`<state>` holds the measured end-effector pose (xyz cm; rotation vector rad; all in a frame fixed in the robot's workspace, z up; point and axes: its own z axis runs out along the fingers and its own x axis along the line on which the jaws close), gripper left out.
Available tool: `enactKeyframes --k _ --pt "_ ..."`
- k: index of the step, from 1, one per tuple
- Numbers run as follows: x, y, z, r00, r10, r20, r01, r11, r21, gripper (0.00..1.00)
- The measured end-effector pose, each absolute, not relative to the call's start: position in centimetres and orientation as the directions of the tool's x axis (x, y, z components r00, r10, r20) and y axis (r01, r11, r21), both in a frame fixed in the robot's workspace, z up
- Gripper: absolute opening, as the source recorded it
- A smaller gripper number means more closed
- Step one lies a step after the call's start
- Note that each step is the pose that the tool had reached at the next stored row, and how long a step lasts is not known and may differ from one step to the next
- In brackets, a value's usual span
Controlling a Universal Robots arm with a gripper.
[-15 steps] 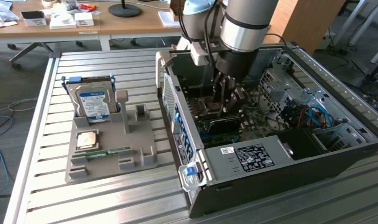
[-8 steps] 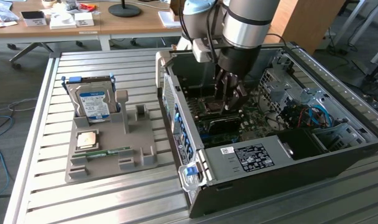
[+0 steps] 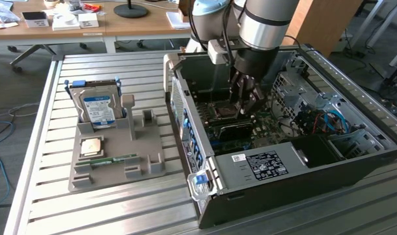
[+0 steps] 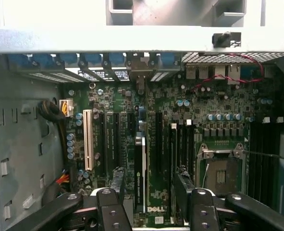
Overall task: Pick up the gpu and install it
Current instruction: 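Insert the gpu into the slot, then press down on the gpu until it lock into place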
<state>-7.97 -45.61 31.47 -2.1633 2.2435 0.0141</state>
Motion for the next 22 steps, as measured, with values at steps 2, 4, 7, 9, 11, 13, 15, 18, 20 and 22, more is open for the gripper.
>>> enactKeyframes --k 2,4,7,9,11,13,15,18,20,22 --pt "-7.97 -45.6 31.72 -0.036 -0.999 -0.026 -0.999 0.037 -0.011 0.55" --pt "-7.97 -45.6 31.89 -0.036 -0.999 -0.028 -0.999 0.037 -0.011 0.55" --pt "-7.96 -45.6 31.92 -0.036 -0.999 -0.028 -0.999 0.037 -0.011 0.55" --pt "-7.96 -45.6 31.92 -0.036 -0.999 -0.028 -0.999 0.037 -0.011 0.55" --pt "-7.96 -45.6 31.92 -0.036 -0.999 -0.028 -0.999 0.037 -0.011 0.55" --pt "-7.96 -45.6 31.92 -0.036 -0.999 -0.028 -0.999 0.037 -0.011 0.55" --pt "-7.96 -45.6 31.92 -0.036 -0.999 -0.028 -0.999 0.037 -0.011 0.55" --pt "-7.96 -45.6 31.92 -0.036 -0.999 -0.028 -0.999 0.037 -0.011 0.53" --pt "-7.96 -45.6 31.92 -0.036 -0.999 -0.028 -0.999 0.037 -0.011 0.41" --pt "-7.96 -45.6 31.92 -0.036 -0.999 -0.028 -0.999 0.037 -0.011 0.35"
